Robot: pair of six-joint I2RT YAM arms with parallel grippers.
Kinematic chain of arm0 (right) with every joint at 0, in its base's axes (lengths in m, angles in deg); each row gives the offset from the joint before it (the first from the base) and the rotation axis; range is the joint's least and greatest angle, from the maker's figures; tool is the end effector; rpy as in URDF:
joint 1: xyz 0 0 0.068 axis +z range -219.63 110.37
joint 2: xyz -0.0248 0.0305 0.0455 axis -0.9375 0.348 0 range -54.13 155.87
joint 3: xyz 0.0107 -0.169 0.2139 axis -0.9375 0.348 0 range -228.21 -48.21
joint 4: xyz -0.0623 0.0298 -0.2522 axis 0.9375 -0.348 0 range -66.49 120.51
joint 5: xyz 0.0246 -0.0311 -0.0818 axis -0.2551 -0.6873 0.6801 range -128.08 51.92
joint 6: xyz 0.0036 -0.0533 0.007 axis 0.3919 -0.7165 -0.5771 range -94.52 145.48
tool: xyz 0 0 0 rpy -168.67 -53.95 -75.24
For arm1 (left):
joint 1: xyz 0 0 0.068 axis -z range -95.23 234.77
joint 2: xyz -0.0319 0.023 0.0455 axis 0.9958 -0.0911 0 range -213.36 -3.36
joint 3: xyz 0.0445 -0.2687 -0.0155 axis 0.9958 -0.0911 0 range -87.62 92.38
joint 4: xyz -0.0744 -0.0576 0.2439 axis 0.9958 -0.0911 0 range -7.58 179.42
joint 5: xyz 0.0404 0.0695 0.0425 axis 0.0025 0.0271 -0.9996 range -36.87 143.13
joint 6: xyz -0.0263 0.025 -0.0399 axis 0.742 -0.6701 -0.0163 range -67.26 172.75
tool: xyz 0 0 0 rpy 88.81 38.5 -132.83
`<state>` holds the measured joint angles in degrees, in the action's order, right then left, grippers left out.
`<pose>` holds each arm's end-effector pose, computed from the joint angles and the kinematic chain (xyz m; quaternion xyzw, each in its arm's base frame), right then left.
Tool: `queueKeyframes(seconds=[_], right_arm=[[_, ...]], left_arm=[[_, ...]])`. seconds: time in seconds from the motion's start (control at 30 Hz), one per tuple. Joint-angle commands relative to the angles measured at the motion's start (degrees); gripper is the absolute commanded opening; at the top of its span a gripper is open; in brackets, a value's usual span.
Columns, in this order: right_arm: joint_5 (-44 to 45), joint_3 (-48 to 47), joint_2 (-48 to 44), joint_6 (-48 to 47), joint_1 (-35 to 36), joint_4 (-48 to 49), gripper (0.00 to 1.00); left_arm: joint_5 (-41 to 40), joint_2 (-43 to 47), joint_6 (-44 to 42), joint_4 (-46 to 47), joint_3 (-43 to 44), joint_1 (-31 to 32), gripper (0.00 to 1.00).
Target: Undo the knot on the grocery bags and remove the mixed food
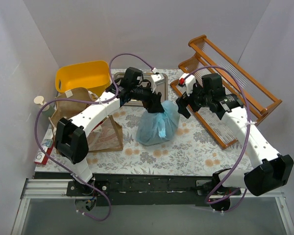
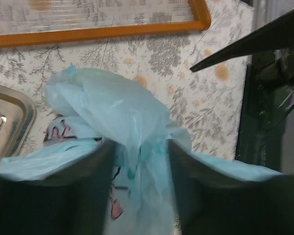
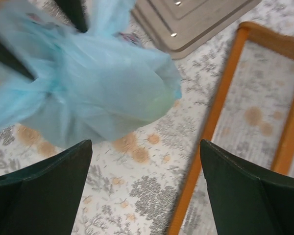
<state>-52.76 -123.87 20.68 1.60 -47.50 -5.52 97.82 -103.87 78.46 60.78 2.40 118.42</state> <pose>0.2592 0.1151 0.3695 -0.3983 0.7875 0.1064 0.4582 0.3166 -0.2408 0.3247 0.2206 0.8220 -0.4950 0.1751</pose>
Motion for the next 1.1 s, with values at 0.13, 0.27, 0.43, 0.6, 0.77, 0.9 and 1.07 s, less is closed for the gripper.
queueKeyframes(seconds=[0.13,0.27,0.43,0.6,0.77,0.9,1.07], right_arm=[[-8.6,7.2,-6.1,-0.2,0.0,3.4,0.98],[-13.2,9.0,-5.2,-1.0,0.2,3.2,0.97],[-11.7,9.2,-2.0,-1.9,0.8,5.0,0.95],[-10.5,10.1,0.5,-2.5,0.8,7.3,0.87],[-11.9,12.0,2.1,0.2,0.8,9.7,0.57],[-11.6,14.4,-0.4,1.8,0.3,9.7,0.02],[-13.7,19.5,-6.7,4.7,-7.2,4.8,0.01]], left_arm=[[-11.0,14.8,-4.5,-8.1,-7.7,2.0,0.98],[-9.0,18.0,-3.7,-7.1,-11.8,2.0,0.98],[-7.9,16.5,1.5,-1.1,-12.3,2.9,0.95],[-8.7,8.6,0.8,1.5,-7.6,5.3,0.88],[-11.5,5.6,-2.5,1.2,-8.6,6.1,0.64],[-17.7,9.1,-3.9,1.1,-13.1,5.9,0.0],[-20.7,21.9,-8.2,-2.3,-19.3,0.1,0.0]])
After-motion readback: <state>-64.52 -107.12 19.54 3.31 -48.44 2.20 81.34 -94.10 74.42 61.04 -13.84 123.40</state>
